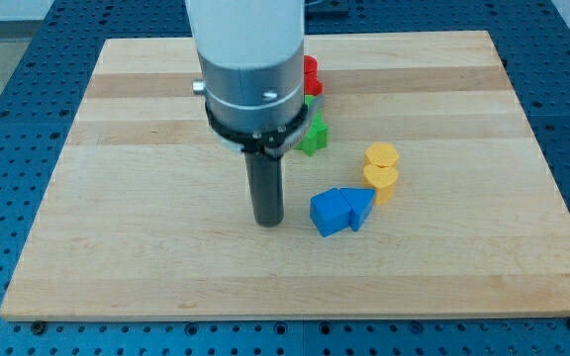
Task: Adjust the blue blocks below the yellow blocks
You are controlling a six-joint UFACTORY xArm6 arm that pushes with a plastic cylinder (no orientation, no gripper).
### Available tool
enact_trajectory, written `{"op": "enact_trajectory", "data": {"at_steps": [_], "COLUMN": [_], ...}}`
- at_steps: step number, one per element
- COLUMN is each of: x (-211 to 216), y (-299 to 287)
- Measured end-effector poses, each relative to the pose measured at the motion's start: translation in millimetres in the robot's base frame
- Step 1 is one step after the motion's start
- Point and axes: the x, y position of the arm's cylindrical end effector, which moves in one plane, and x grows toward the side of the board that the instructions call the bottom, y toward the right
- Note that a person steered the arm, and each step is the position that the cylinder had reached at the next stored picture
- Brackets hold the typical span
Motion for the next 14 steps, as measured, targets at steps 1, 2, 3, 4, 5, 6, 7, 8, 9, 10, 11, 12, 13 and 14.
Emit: {"op": "enact_trajectory", "data": {"at_steps": [1, 2, 3, 4, 5, 6, 7, 8, 9, 10, 11, 12, 13, 14], "x": [-23, -24, -23, -10, 4, 16, 29, 26, 10, 8, 8, 8, 8, 8], "y": [8, 38, 46, 46, 46, 46, 47, 47, 47, 56, 70, 74, 75, 84]}}
